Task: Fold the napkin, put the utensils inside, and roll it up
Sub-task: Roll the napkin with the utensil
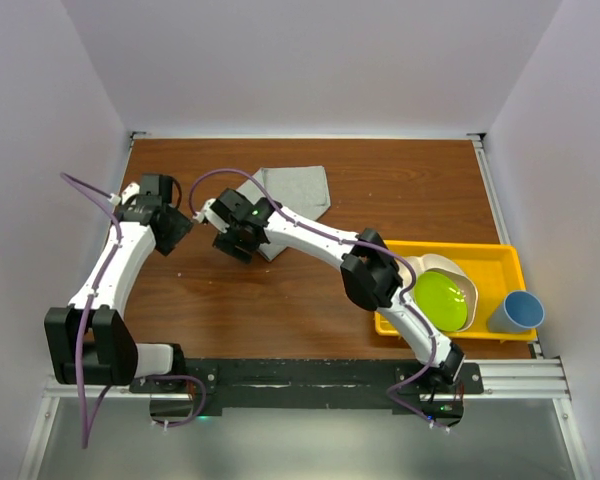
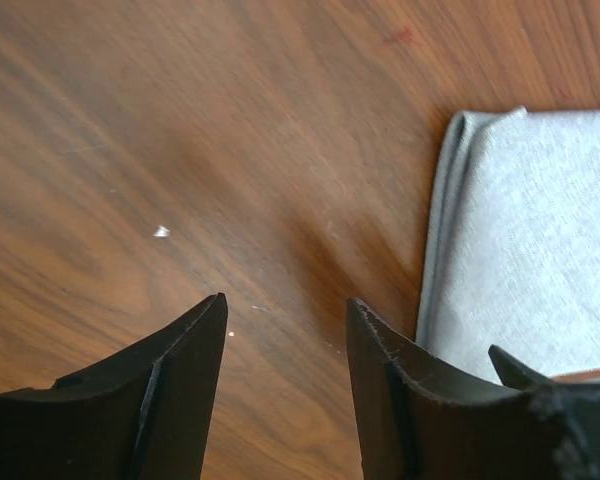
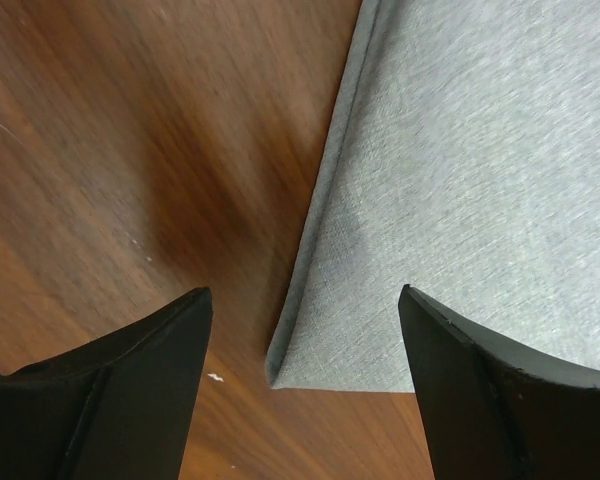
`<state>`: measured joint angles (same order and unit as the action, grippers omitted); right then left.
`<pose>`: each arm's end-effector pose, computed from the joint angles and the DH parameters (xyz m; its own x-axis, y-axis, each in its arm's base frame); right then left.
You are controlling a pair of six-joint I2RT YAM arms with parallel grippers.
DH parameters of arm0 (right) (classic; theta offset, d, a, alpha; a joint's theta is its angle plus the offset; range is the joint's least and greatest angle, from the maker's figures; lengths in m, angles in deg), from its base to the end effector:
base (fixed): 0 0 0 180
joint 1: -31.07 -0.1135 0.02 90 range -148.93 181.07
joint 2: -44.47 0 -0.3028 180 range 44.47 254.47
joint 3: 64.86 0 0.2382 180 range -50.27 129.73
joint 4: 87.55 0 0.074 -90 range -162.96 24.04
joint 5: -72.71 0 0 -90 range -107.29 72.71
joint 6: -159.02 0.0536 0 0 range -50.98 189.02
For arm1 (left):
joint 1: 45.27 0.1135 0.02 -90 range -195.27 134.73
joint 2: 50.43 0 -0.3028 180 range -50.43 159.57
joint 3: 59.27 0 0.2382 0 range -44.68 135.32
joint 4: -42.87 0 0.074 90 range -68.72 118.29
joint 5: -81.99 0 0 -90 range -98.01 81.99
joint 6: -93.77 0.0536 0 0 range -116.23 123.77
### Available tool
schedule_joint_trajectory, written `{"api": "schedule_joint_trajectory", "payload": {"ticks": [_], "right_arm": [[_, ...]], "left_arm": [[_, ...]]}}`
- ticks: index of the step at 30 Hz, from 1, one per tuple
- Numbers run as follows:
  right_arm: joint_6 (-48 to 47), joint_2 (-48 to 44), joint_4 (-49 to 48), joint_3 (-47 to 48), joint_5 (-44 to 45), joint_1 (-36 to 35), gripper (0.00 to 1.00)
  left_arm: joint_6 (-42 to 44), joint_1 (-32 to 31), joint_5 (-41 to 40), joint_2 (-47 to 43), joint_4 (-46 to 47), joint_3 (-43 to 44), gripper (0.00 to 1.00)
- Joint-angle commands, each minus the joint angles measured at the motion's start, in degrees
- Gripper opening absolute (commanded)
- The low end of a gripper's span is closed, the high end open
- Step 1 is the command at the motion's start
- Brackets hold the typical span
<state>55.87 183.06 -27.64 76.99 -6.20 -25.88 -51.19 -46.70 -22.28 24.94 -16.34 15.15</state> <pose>0.3111 0.4592 0.2216 -0.2696 -0.8237 -0.4988 -0.8485 0.4482 -0.2815 0.2446 0.0071 0.2933 -0.4173 -0.7833 -0.4607 -0.7665 0.5757 -0.2846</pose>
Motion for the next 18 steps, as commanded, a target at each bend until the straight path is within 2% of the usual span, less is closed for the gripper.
{"api": "schedule_joint_trajectory", "payload": {"ticks": [1, 9, 18], "right_arm": [[-1.7, -1.3, -2.2, -0.8, 1.1, -0.1, 0.78], [-1.1, 0.1, -3.7, -0.9, -1.2, 0.0, 0.76], [0.2, 0.7, -5.7, -0.8, -5.4, 2.3, 0.71]], "left_arm": [[-0.3, 1.4, -4.3, -2.6, -0.5, 0.7, 0.56], [-0.1, 1.4, -3.9, -4.7, -0.5, -3.7, 0.56], [-0.5, 1.4, -7.1, -5.5, -1.6, -4.3, 0.57]]}}
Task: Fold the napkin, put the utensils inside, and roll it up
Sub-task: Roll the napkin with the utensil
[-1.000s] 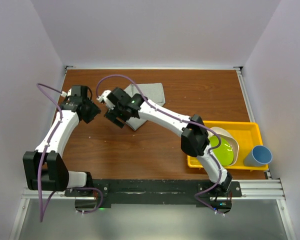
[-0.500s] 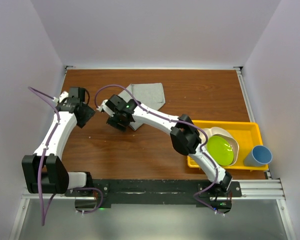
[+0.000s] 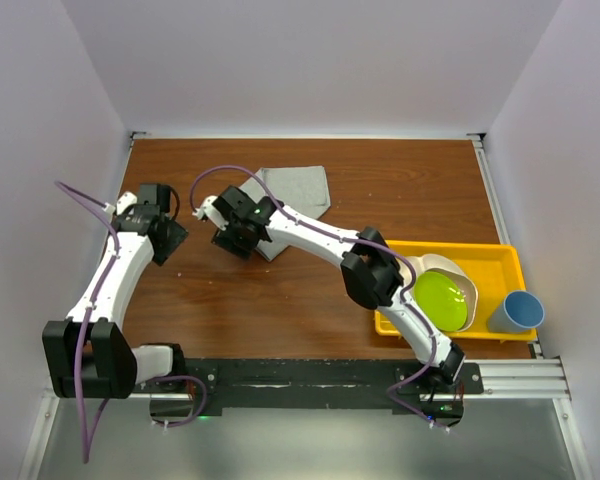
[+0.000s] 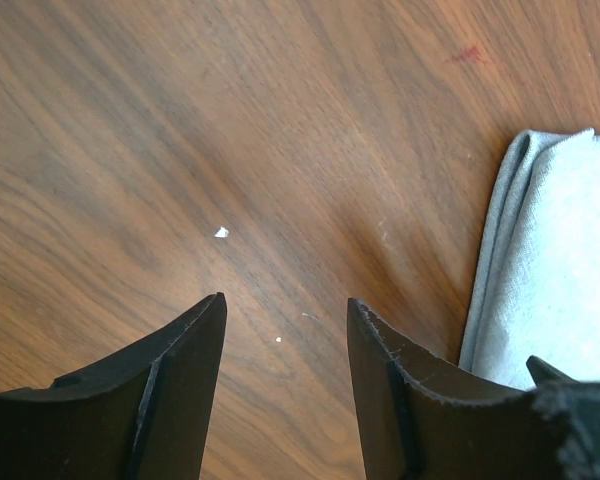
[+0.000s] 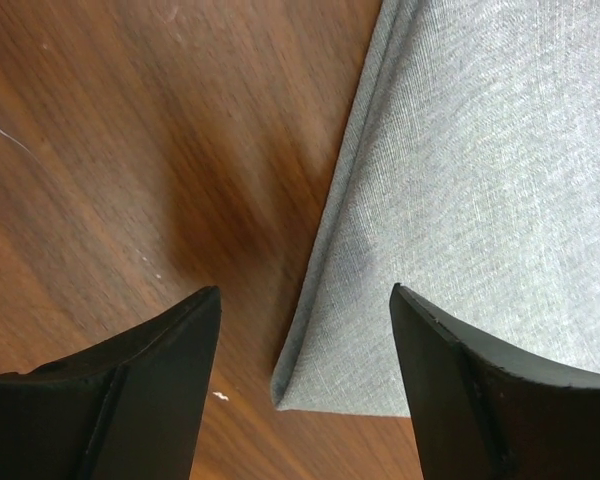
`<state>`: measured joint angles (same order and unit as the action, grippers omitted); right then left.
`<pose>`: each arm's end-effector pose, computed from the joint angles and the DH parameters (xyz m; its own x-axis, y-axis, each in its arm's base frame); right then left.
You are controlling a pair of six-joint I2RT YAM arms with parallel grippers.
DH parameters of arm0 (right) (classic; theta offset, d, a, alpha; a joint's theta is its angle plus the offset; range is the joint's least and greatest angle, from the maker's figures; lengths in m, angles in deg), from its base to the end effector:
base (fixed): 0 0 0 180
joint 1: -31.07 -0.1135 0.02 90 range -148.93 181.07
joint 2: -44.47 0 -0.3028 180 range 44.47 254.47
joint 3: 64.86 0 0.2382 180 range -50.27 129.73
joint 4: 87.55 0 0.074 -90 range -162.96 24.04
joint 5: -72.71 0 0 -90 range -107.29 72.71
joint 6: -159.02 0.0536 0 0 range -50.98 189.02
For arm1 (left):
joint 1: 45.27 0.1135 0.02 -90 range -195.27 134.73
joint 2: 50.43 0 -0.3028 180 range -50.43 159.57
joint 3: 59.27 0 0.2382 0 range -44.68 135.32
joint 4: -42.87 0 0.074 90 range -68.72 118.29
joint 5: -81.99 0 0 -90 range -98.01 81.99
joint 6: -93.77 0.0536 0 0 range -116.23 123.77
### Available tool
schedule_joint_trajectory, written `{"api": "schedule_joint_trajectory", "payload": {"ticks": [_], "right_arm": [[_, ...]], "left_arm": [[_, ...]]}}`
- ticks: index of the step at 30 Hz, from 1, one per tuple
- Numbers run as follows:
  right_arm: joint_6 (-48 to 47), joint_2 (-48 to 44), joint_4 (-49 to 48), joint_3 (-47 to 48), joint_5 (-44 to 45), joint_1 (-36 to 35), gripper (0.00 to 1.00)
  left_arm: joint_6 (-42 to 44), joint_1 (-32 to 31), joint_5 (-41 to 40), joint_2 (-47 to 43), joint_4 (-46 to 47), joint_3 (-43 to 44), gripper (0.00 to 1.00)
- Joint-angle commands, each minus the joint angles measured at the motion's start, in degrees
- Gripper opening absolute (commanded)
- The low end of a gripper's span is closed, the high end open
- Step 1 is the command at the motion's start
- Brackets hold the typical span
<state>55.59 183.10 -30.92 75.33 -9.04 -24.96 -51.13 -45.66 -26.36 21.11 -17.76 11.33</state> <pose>0.3182 0.4585 0.2160 -0.2656 -0.8056 -0.5296 -0.8600 0.4462 -0.2474 0.2218 0.0154 0.2870 -0.3883 -0.7739 -0.5003 -0.8019 0.5512 -0.2303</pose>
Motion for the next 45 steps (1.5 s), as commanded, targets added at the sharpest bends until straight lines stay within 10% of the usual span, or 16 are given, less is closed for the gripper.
{"api": "schedule_joint_trajectory", "payload": {"ticks": [1, 12, 20, 33, 45], "right_arm": [[0.5, 0.8, -2.7, 0.8, -3.1, 1.6, 0.71], [-1.1, 3.2, -4.0, 0.0, -3.8, 2.9, 0.7], [4.4, 4.5, -4.0, -2.8, -5.2, 3.9, 0.49], [10.1, 5.6, -2.6, -6.3, -10.6, 6.6, 0.24], [12.6, 5.8, -3.1, -7.0, -17.4, 8.0, 0.15]], "left_arm": [[-0.7, 1.5, -3.0, -1.8, -0.2, -0.6, 0.57], [-1.3, 3.9, -2.6, -1.2, 0.4, -1.6, 0.57], [0.1, 4.4, -0.6, -1.5, 2.3, -2.7, 0.57], [11.0, 5.2, 37.3, 4.0, 25.0, -8.2, 0.57], [0.4, 5.3, 42.2, 15.5, 40.2, -10.9, 0.65]]}}
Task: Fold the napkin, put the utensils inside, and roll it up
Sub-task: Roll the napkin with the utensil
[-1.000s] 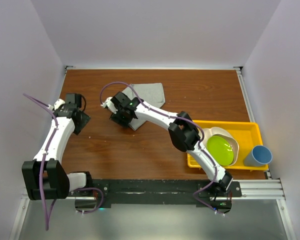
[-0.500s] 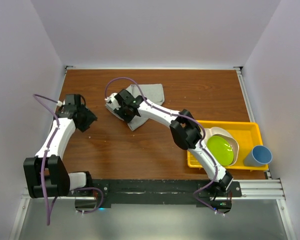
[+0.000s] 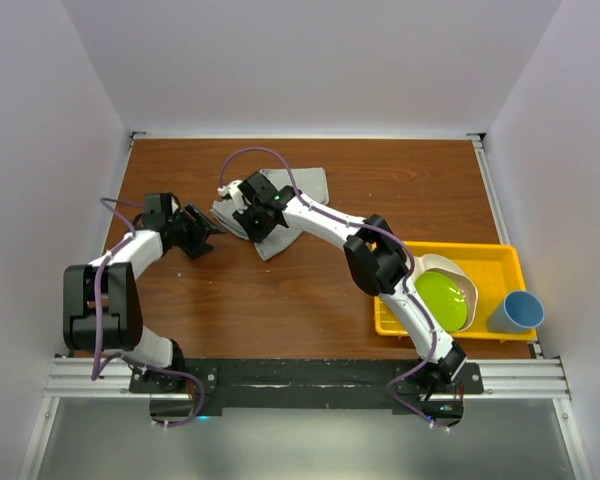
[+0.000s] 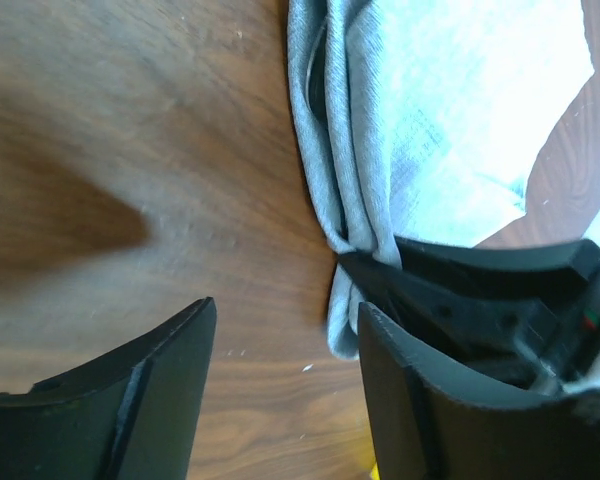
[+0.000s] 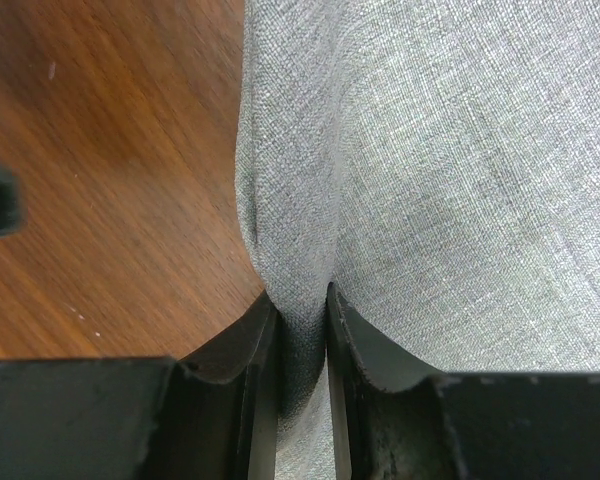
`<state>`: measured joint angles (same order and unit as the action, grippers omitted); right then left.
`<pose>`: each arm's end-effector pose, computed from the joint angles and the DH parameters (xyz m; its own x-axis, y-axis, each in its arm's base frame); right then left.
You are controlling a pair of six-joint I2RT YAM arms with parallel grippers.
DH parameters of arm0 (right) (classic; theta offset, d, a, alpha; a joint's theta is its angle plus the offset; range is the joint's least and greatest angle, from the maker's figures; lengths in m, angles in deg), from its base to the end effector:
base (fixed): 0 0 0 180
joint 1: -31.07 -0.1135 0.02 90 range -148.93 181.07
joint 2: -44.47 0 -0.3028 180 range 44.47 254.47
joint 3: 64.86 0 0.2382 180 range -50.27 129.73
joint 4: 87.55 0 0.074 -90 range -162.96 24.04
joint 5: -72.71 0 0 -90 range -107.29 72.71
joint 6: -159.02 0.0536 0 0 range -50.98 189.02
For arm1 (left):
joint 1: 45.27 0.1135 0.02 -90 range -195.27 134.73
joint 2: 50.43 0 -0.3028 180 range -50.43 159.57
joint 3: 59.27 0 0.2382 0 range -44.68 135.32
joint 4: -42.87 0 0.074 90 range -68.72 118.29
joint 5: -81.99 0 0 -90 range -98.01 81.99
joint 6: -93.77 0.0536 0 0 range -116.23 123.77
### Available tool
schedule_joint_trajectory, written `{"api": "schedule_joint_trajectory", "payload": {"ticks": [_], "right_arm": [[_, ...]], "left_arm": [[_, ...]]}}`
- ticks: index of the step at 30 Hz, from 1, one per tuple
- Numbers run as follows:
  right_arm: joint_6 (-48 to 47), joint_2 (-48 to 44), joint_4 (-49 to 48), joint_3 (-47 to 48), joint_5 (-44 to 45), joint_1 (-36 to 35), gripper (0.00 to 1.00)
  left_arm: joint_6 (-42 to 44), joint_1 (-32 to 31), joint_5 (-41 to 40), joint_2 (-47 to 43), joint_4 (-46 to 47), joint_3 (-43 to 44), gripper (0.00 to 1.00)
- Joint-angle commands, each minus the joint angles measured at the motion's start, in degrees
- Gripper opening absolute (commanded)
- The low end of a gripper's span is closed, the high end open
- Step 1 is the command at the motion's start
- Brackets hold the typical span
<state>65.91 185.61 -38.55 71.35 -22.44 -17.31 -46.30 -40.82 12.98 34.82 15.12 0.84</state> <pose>0.3737 0.4279 0.1800 -0.4938 -0.6371 -0.5918 -0.8076 0.5883 0.0405 0.2860 0.0030 0.2151 -0.6200 -0.7664 -0.1682 -0.5179 0.5608 -0.6460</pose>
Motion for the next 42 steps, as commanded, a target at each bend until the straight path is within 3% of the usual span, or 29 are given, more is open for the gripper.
{"api": "schedule_joint_trajectory", "payload": {"ticks": [1, 10, 19, 26, 33, 38, 42], "right_arm": [[2.7, 3.2, 4.2, -3.4, -4.3, 0.4, 0.15], [4.9, 2.6, 2.0, -5.3, -9.3, 1.7, 0.09], [4.8, 3.6, 2.3, -5.3, -14.2, 3.1, 0.04], [5.5, 3.9, 2.0, -5.4, -16.6, 4.6, 0.02], [5.8, 4.2, 2.2, -5.3, -18.3, 5.0, 0.0], [5.8, 4.1, 2.5, -5.2, -18.1, 5.0, 0.0], [6.5, 4.5, 3.0, -4.4, -17.9, 5.0, 0.0]], "left_arm": [[-4.7, 0.4, 2.1, 2.9, 7.3, 0.4, 0.65], [-6.8, 0.3, -0.8, 9.6, 14.1, 3.3, 0.66], [2.3, 0.3, -4.7, 18.4, 8.2, 14.3, 0.66], [5.6, 0.2, -4.7, 20.6, 8.6, 14.2, 0.65], [14.2, -1.4, -4.5, 25.0, 6.2, 18.9, 0.65], [14.1, -1.7, -5.7, 20.7, 6.4, 15.2, 0.66], [10.2, -1.9, -5.8, 12.2, 6.0, 11.3, 0.67]]}}
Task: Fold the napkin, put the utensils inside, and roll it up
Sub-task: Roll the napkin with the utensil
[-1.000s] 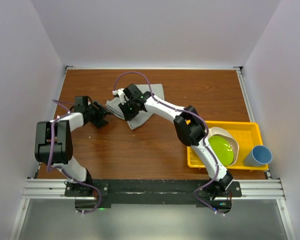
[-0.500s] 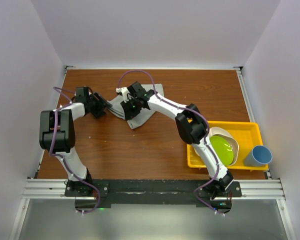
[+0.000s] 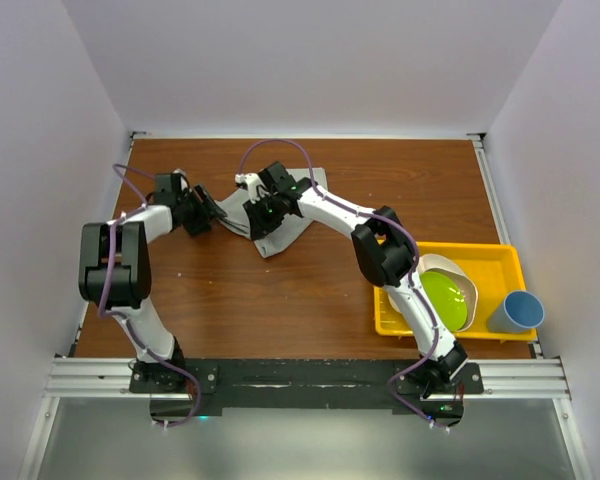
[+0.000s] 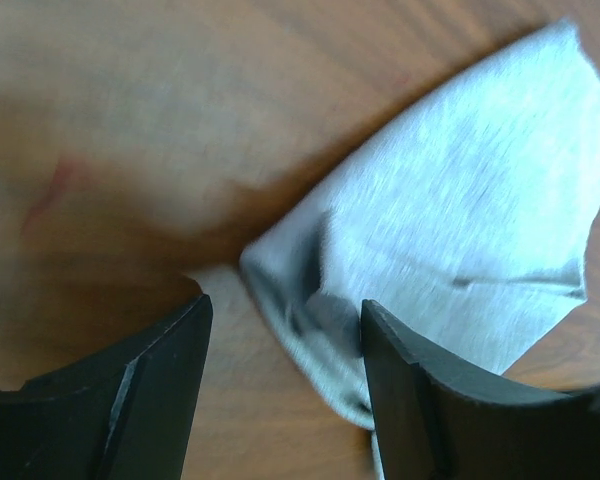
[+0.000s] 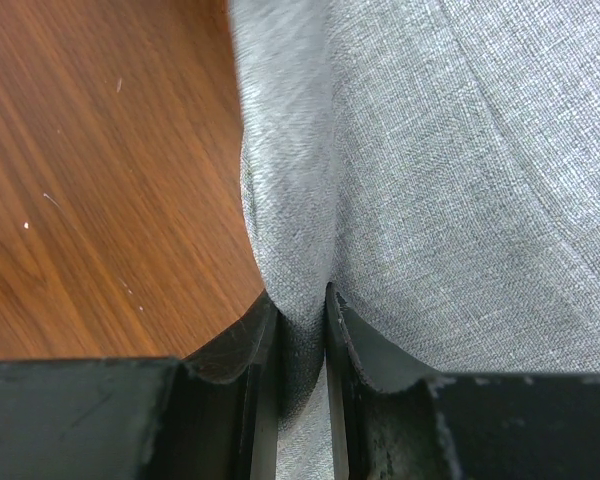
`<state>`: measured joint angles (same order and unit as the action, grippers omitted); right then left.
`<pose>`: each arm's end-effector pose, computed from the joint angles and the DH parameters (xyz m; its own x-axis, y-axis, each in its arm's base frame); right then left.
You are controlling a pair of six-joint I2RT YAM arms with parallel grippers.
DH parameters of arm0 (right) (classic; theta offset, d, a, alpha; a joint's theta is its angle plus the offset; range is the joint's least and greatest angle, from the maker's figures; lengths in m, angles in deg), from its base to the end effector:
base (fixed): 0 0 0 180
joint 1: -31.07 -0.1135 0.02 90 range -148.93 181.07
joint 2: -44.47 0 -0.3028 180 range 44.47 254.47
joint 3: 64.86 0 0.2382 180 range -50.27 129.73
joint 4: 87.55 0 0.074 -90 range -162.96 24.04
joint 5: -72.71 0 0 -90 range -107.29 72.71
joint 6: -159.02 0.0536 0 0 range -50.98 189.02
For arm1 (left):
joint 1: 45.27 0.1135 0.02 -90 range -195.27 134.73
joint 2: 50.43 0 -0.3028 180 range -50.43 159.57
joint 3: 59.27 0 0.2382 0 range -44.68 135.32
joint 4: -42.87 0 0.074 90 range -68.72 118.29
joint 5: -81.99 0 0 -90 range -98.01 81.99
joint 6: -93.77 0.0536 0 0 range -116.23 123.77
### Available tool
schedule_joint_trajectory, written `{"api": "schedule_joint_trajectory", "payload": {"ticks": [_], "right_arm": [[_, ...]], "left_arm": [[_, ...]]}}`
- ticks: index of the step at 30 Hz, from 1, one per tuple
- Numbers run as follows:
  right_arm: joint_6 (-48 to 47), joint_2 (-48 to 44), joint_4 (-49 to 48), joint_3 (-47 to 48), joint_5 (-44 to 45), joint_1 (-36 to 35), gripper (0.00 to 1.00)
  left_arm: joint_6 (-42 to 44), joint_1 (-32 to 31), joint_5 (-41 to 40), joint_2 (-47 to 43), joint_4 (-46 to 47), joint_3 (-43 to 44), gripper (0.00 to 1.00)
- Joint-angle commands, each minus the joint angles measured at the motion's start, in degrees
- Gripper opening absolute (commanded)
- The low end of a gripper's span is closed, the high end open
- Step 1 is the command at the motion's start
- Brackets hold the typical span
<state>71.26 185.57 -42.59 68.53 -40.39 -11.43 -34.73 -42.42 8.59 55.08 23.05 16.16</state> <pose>0.4034 0.3982 0.1736 -0.6169 -0.5166 -0.5937 -0.7733 0.5380 0.3354 0.3881 0.0040 0.1900 -0.6826 -0.6313 -0.3681 -0.3690 0.7325 -0.5720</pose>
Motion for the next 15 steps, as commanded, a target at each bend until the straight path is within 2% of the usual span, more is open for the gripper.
{"api": "schedule_joint_trajectory", "payload": {"ticks": [1, 5, 10, 15], "right_arm": [[1.4, 4.6, 6.9, -1.6, -0.1, -0.9, 0.0], [2.2, 5.0, 6.7, -1.5, -0.5, -0.9, 0.0], [1.9, 4.5, 6.7, -2.3, -0.4, -0.9, 0.0], [2.1, 3.8, 6.1, -3.7, -0.7, -0.9, 0.0]], "left_arm": [[-4.0, -0.5, -1.0, -9.5, -1.1, -5.4, 0.68], [-9.8, -2.3, 0.3, -14.0, 2.8, -11.1, 0.73], [-16.2, -7.0, 1.8, -12.8, 8.7, -12.8, 0.73], [-22.8, -8.4, -0.7, -8.8, 7.3, -12.1, 0.73]]}}
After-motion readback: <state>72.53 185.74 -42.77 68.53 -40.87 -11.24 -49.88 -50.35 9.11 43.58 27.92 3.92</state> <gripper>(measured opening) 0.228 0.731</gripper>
